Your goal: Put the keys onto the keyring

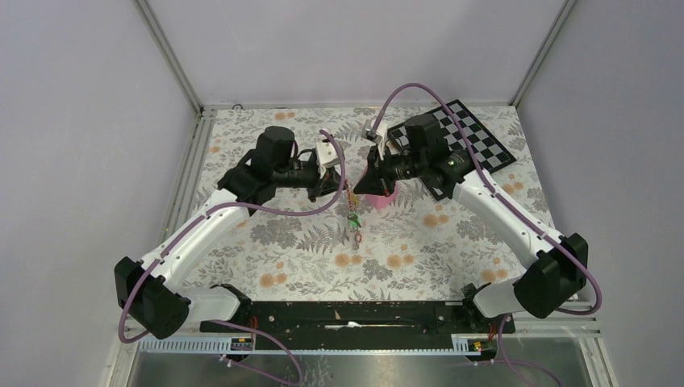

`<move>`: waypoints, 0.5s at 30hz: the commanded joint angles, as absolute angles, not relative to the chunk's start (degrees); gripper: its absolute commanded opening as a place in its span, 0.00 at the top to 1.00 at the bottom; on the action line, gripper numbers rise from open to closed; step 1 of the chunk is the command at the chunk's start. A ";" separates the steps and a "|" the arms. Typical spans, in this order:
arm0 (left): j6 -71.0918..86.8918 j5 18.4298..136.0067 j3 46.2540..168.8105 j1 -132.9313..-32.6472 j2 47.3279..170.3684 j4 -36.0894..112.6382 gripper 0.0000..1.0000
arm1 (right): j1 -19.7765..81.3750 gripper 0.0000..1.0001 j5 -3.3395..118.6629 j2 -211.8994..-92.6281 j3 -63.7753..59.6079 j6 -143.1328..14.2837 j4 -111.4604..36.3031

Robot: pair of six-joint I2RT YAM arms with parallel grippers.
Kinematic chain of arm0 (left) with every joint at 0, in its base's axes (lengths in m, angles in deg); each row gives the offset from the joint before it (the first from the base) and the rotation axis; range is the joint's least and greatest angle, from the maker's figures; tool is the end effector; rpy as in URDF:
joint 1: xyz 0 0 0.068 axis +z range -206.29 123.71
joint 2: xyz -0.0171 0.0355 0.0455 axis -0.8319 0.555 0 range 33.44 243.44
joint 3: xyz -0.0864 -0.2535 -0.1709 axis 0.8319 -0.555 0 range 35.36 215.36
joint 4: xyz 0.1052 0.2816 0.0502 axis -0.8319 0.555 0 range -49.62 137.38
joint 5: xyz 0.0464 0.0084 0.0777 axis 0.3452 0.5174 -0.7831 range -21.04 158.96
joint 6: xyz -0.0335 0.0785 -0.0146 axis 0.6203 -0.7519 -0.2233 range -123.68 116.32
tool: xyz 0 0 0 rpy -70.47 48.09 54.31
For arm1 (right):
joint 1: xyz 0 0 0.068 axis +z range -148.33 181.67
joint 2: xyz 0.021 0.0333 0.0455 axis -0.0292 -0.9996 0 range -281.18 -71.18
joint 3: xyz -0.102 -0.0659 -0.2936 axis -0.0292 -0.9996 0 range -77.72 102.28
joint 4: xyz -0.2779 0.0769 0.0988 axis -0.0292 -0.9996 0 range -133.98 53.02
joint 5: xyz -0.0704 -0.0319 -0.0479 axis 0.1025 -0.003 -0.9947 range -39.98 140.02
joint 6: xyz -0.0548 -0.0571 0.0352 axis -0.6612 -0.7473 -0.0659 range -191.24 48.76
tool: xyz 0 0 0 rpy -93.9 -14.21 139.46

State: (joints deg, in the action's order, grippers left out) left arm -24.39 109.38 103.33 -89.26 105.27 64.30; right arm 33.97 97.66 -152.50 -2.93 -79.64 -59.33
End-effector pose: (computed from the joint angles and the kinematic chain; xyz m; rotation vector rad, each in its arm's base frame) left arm 0.2536 -0.2237 0.3868 1.2905 1.5730 -0.8550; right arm 0.2901 0.2502 0.3861 -1.1893 1.7011 1.1131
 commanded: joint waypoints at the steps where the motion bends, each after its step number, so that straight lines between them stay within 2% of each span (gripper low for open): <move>1: -23.81 107.96 103.48 -89.68 103.07 60.24 1.00 | 33.67 1.00 99.22 -153.37 0.29 -77.06 -56.73; 15: -27.54 105.04 102.48 -89.95 102.52 60.67 1.00 | 33.05 1.00 100.37 -152.61 1.15 -77.76 -57.77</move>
